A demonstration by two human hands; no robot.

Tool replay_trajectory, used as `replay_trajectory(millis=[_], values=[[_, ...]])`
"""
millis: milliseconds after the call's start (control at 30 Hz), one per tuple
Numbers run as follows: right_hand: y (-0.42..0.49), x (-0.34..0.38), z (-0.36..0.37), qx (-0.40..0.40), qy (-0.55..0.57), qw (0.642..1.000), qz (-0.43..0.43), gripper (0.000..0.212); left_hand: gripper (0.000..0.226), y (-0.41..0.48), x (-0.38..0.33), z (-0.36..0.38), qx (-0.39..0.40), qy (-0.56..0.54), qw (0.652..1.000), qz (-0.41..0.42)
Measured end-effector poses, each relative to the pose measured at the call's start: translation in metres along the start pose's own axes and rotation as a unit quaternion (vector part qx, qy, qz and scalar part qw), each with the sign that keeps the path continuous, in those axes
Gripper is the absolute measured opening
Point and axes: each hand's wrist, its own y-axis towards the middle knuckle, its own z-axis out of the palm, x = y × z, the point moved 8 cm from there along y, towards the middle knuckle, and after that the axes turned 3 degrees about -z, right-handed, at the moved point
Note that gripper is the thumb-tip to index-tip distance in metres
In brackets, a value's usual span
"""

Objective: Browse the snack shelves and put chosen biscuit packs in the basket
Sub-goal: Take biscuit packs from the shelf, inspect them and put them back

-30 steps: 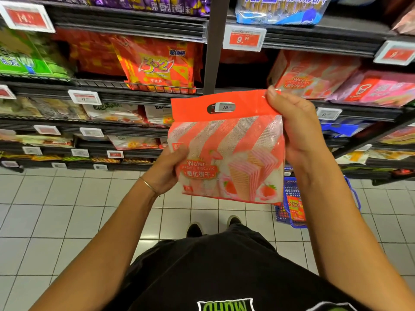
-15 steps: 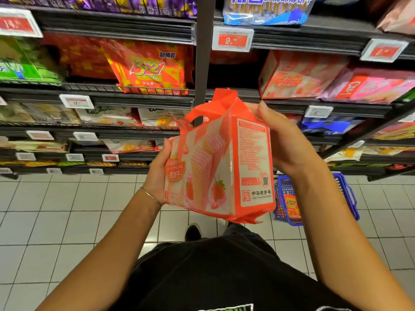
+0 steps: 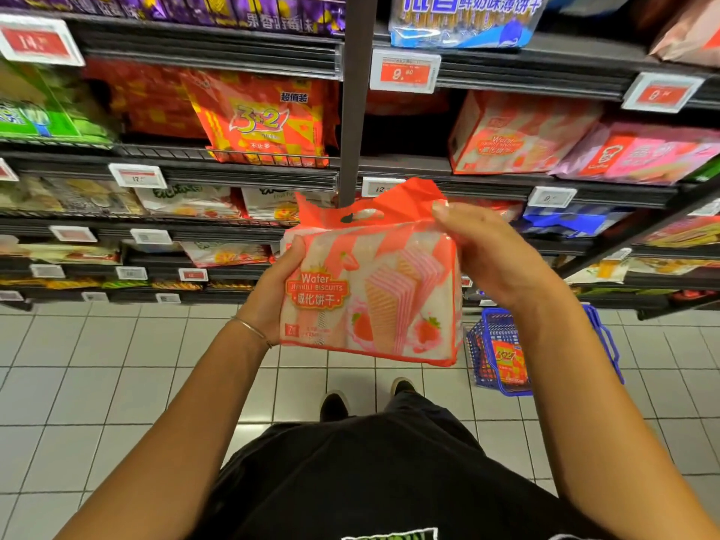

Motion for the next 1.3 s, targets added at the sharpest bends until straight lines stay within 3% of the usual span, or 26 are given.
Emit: replay_trajectory(millis=[33, 133, 233, 367, 600, 700, 833, 967, 1100, 1233, 1300], values=[[0.000, -0.006, -0.003, -0.018, 0.000, 1.000, 0.014, 0.040, 0.081, 0.000, -0.003, 0.000, -0.006, 0.016, 1.000, 0.003], [0.001, -0.022, -0.015, -0.082, 0.000, 0.995, 0.050, 0.014, 0.088, -0.001, -0.015, -0.003, -0.049, 0.075, 0.996, 0.029], [0.000, -0.029, -0.025, -0.117, -0.013, 0.992, 0.046, 0.017, 0.098, -0.003, -0.028, -0.007, -0.096, 0.123, 0.985, 0.068], [-0.003, -0.034, -0.032, -0.159, 0.002, 0.986, 0.043, 0.014, 0.095, -0.005, -0.037, -0.007, -0.124, 0.169, 0.972, 0.104], [-0.004, -0.040, -0.036, -0.220, 0.063, 0.971, 0.067, 0.009, 0.071, -0.005, -0.038, 0.000, -0.124, 0.174, 0.972, 0.099], [-0.001, -0.041, -0.033, -0.205, 0.056, 0.974, 0.078, 0.016, 0.055, -0.005, -0.036, 0.001, -0.113, 0.148, 0.979, 0.082], [0.003, -0.040, -0.030, -0.165, 0.040, 0.982, 0.078, 0.022, 0.064, -0.006, -0.027, -0.005, -0.105, 0.111, 0.988, 0.022], [0.007, -0.039, -0.026, -0.120, 0.024, 0.991, 0.061, 0.041, 0.054, -0.006, -0.020, -0.004, -0.075, 0.080, 0.994, -0.005], [0.005, -0.044, -0.019, -0.048, 0.016, 0.996, 0.071, 0.040, 0.053, -0.005, -0.017, -0.008, -0.075, 0.040, 0.996, -0.012], [-0.001, -0.057, -0.009, -0.013, -0.001, 0.994, 0.106, 0.071, 0.057, -0.006, -0.017, -0.010, -0.078, 0.023, 0.996, -0.023], [-0.002, -0.058, -0.006, -0.012, -0.002, 0.995, 0.103, 0.072, 0.062, -0.006, -0.016, -0.011, -0.073, 0.009, 0.997, -0.035]])
